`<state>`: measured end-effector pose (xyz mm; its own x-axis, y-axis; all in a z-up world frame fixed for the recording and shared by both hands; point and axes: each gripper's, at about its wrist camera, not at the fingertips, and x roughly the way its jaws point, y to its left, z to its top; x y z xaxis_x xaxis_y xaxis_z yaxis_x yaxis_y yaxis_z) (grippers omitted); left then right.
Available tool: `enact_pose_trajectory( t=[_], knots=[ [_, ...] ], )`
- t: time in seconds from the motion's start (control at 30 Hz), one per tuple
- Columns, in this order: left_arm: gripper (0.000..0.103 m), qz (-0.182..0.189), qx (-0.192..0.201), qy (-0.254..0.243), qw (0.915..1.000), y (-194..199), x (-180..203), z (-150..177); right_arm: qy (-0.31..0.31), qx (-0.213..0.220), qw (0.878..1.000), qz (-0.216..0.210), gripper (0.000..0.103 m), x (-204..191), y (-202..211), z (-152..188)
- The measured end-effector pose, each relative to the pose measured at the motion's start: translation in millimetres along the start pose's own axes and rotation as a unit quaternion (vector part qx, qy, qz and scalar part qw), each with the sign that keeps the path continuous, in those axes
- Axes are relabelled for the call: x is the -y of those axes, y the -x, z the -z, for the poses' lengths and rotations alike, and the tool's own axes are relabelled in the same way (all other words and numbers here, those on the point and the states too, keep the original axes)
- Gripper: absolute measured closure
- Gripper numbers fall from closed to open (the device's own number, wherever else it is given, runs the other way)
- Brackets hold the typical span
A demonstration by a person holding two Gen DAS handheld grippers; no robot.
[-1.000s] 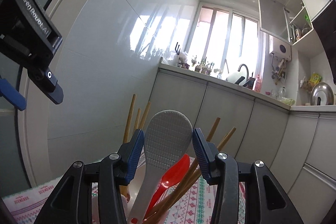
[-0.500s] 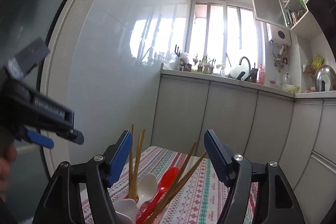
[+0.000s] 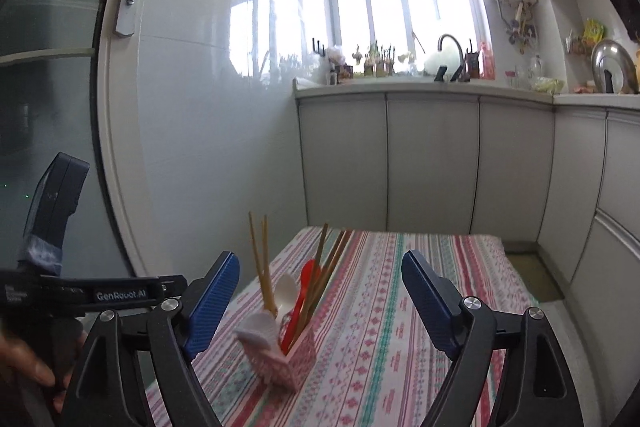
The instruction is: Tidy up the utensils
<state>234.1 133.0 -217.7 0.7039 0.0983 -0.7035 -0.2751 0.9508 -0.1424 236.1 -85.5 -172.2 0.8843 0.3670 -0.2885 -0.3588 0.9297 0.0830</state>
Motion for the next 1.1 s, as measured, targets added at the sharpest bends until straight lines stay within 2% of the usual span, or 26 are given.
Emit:
enact_pose_trajectory(
  t=[0.07,0.13,0.23,0.37,0.4,0.43,0.57,0.7,0.8,0.9,0.97,1.1],
  knots=[
    [0.028,-0.022,0.009,-0.034,0.9991,26.1,8.0,22.0,0.003,-0.023,1.000,-0.008,0.017,-3.1,26.5,4.4],
    [0.027,-0.029,0.024,-0.056,0.9977,55.6,12.8,38.7,0.017,-0.034,0.999,-0.011,0.015,-8.2,55.3,3.6],
    [0.025,-0.042,0.037,-0.077,0.9954,103.4,18.9,48.7,0.021,-0.047,0.999,-0.014,0.013,-12.8,104.0,-4.7],
    [0.013,-0.050,0.093,-0.084,0.9908,179.9,28.5,41.2,0.028,-0.058,0.998,-0.004,0.009,-15.7,154.2,-35.4],
    [0.010,-0.050,0.105,-0.085,0.9896,196.3,30.7,40.1,0.027,-0.059,0.998,0.004,0.005,-15.0,166.8,-47.0],
    [0.008,-0.047,0.111,-0.088,0.9889,209.5,33.6,36.8,0.022,-0.060,0.998,0.009,0.000,-13.2,175.1,-58.3],
    [0.003,-0.033,0.124,-0.097,0.9869,259.1,43.2,24.3,-0.003,-0.085,0.996,0.020,0.000,-5.1,209.3,-93.4],
    [0.000,-0.024,0.129,-0.102,0.9860,291.9,50.9,14.9,-0.013,-0.114,0.993,0.035,0.000,2.1,226.9,-117.1],
    [0.000,-0.025,0.117,-0.107,0.9871,311.9,55.3,12.1,-0.020,-0.139,0.989,0.045,0.000,5.4,239.3,-128.9],
    [0.000,-0.014,0.109,-0.103,0.9886,326.9,58.1,6.4,-0.014,-0.144,0.988,0.043,0.000,3.4,251.3,-138.0],
    [0.000,-0.008,0.118,-0.102,0.9878,339.6,59.1,4.3,-0.017,-0.149,0.988,0.032,0.000,3.2,257.7,-145.0],
    [0.000,0.003,0.127,-0.108,0.9859,356.6,65.3,2.1,-0.018,-0.148,0.988,0.039,0.000,1.0,267.0,-153.8]
  ],
)
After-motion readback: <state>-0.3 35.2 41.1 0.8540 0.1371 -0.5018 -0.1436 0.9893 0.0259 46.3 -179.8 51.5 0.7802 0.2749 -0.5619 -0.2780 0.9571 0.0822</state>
